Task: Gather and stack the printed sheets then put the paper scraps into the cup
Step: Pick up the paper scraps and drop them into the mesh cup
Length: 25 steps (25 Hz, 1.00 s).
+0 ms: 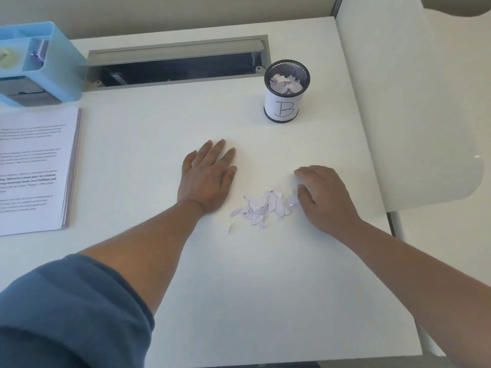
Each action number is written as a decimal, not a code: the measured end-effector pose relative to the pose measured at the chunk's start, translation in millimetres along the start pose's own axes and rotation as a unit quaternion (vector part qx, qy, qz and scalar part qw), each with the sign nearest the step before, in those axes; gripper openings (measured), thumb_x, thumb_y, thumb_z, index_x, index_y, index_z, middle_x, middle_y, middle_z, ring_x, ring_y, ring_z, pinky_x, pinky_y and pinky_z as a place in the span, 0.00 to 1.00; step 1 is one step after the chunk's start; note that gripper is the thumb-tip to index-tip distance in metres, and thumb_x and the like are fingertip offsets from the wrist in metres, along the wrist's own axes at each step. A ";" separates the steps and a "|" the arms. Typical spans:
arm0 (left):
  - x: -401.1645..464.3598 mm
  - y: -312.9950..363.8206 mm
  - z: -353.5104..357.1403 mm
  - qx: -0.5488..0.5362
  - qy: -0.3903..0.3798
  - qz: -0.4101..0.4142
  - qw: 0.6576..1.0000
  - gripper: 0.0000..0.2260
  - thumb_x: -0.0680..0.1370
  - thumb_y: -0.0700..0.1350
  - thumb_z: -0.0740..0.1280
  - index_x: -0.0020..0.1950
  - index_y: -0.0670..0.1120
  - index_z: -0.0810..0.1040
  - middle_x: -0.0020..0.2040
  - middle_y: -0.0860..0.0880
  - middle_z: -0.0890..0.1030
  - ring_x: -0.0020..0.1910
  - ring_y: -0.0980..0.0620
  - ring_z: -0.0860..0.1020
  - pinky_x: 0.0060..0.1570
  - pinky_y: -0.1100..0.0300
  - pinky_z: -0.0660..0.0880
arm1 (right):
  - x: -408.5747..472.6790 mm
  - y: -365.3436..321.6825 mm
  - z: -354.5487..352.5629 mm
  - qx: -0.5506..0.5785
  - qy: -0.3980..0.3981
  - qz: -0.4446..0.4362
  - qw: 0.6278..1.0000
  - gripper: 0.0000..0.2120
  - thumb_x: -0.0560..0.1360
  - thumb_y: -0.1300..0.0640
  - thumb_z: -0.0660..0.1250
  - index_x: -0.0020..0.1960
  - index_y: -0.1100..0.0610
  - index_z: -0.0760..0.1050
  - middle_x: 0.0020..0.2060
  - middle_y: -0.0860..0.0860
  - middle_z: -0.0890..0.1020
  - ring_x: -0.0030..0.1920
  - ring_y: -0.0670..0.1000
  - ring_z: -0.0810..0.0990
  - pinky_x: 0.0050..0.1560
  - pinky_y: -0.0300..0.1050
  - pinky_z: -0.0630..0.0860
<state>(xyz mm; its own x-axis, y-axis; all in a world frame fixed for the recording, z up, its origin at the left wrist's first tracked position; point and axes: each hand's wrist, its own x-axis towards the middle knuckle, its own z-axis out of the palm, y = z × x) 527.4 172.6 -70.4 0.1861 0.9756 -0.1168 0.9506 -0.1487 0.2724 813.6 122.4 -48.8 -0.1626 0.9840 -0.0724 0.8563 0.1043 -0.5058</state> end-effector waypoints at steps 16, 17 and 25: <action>2.1 0.0 0.1 0.028 -0.008 -0.018 0.999 0.23 0.86 0.58 0.50 0.82 0.58 0.60 0.84 0.55 0.55 0.83 0.49 0.49 0.80 0.49 0.44 | 21.8 -43.7 -15.4 0.017 -0.204 -0.028 0.978 0.09 0.78 0.63 0.62 0.47 0.55 0.81 0.43 0.51 0.79 0.43 0.55 0.77 0.44 0.47 0.73; 2.3 0.1 -0.1 0.028 -0.008 -0.019 0.999 0.23 0.86 0.57 0.50 0.82 0.58 0.60 0.84 0.55 0.56 0.83 0.49 0.49 0.80 0.49 0.44 | 24.6 -42.8 -19.0 0.027 -0.199 -0.022 0.979 0.08 0.77 0.63 0.64 0.46 0.55 0.81 0.39 0.49 0.80 0.41 0.53 0.77 0.42 0.47 0.72; 2.9 1.1 -1.0 0.028 -0.010 -0.019 0.999 0.23 0.86 0.57 0.50 0.82 0.58 0.59 0.84 0.55 0.55 0.83 0.49 0.49 0.80 0.49 0.44 | 71.4 -43.5 -67.9 0.193 -0.078 0.060 0.976 0.02 0.74 0.59 0.75 0.43 0.53 0.85 0.36 0.46 0.85 0.35 0.44 0.79 0.35 0.30 0.71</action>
<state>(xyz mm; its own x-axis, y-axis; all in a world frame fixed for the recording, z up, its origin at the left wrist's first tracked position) 528.7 175.5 -69.5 0.1534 0.9775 -0.1446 0.9694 -0.1205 0.2137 798.0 197.8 26.5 -0.1713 0.9487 -0.2657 0.6300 -0.1018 -0.7699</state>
